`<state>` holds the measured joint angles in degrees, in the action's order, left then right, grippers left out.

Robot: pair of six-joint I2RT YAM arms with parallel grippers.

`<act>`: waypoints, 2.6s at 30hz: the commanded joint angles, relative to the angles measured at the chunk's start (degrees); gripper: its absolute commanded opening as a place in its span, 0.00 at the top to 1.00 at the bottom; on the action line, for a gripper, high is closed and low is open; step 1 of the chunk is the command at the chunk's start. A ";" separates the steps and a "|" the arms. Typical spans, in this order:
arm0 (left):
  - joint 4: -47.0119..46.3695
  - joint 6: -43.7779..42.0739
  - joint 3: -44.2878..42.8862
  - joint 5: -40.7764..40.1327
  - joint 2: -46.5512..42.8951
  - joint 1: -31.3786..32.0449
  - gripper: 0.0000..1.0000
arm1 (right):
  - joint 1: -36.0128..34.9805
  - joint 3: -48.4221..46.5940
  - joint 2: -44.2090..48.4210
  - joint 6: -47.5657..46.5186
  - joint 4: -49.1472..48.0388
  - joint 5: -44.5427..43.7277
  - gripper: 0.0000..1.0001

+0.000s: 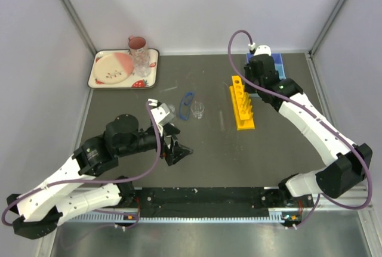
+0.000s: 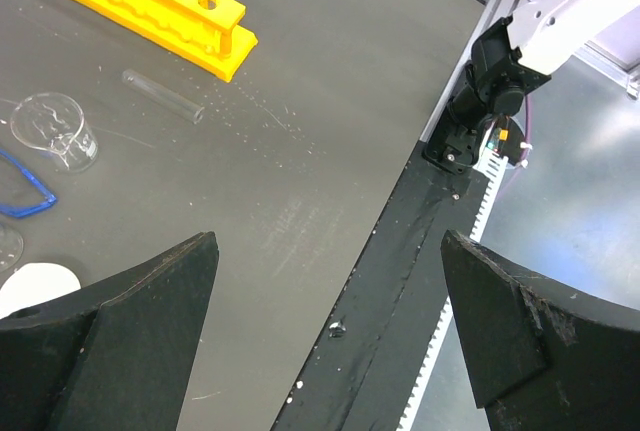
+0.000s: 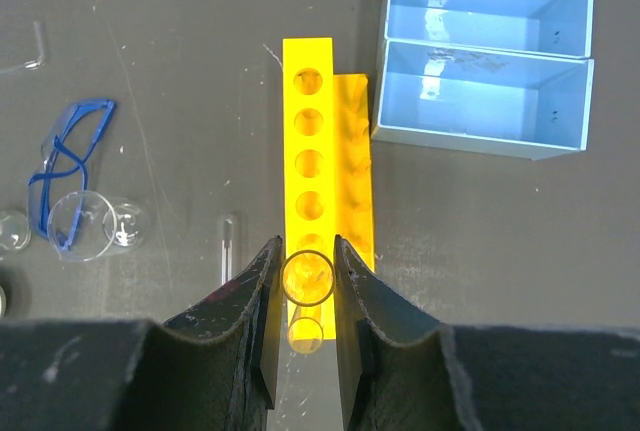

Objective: Organize the chemistry lab equipment

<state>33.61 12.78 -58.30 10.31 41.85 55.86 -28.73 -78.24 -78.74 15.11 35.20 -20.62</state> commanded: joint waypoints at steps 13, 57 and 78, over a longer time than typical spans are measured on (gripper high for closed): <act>-2.76 0.67 1.44 -0.02 -0.89 -0.13 0.01 | -0.89 6.34 -0.01 1.85 -6.99 -0.30 0.87; -2.58 0.06 1.44 -0.90 0.51 -0.13 0.01 | -3.35 10.92 1.30 0.44 -11.65 -3.37 0.52; -5.05 18.76 -16.39 -14.07 39.78 0.48 0.06 | -6.25 4.05 22.91 -0.79 5.75 -6.88 0.39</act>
<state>30.11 23.97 -67.72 0.43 73.95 55.88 -34.20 -75.40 -58.76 13.72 37.08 -25.17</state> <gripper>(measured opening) 0.946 0.608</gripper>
